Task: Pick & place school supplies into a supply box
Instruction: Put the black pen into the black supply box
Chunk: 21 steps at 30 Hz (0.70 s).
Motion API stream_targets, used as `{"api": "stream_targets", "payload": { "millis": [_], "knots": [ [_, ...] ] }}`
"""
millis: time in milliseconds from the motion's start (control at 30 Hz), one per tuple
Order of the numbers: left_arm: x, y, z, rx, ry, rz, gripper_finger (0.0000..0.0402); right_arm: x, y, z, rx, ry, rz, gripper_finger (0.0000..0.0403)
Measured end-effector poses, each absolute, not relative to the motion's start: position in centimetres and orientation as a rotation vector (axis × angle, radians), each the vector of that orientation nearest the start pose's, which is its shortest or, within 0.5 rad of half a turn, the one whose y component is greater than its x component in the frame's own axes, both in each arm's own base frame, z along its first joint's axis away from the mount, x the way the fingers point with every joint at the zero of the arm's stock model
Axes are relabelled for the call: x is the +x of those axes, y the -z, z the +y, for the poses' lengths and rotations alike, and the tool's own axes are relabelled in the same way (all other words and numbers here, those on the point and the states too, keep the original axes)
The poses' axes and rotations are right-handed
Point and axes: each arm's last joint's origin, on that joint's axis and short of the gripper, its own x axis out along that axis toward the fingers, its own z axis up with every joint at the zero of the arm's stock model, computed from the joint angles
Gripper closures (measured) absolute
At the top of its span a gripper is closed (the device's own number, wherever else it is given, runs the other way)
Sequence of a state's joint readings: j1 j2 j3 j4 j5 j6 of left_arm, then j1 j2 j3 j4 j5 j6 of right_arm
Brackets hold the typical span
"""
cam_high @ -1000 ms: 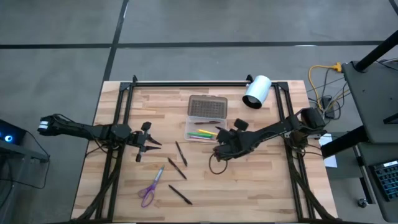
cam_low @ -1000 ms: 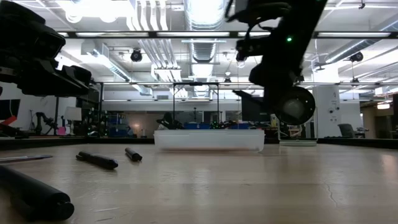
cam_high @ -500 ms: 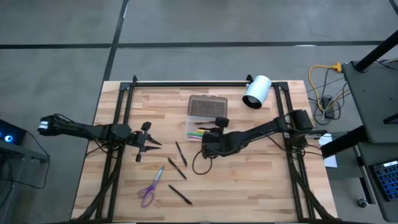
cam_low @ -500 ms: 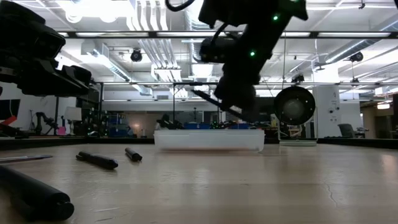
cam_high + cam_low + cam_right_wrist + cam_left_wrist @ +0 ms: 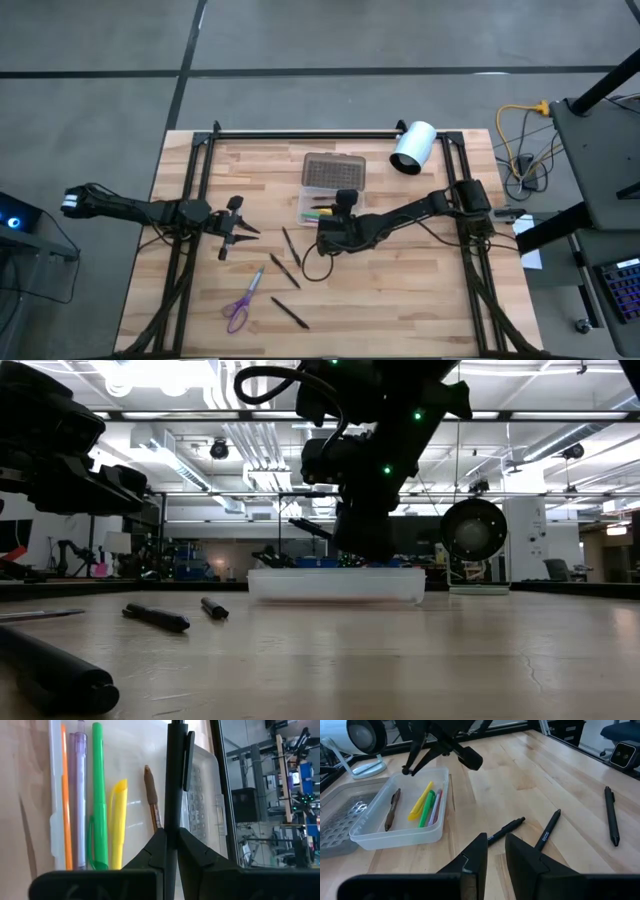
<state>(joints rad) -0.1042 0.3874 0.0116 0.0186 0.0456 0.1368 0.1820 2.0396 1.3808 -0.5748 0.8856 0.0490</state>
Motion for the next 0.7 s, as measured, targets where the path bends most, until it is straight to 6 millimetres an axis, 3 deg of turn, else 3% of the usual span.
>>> {"api": "stream_targets", "payload": {
  "millis": [433,700],
  "knots": [
    [11.53,-13.52,-1.33,0.146,0.172,0.347,0.0348,39.55,-15.52,5.03,-0.598,0.64,1.062,0.0331],
    [11.53,-13.53,-1.34,0.146,0.172,0.347,0.0348,39.55,-15.49,5.03,-0.597,0.64,1.06,0.032]
  ]
}}
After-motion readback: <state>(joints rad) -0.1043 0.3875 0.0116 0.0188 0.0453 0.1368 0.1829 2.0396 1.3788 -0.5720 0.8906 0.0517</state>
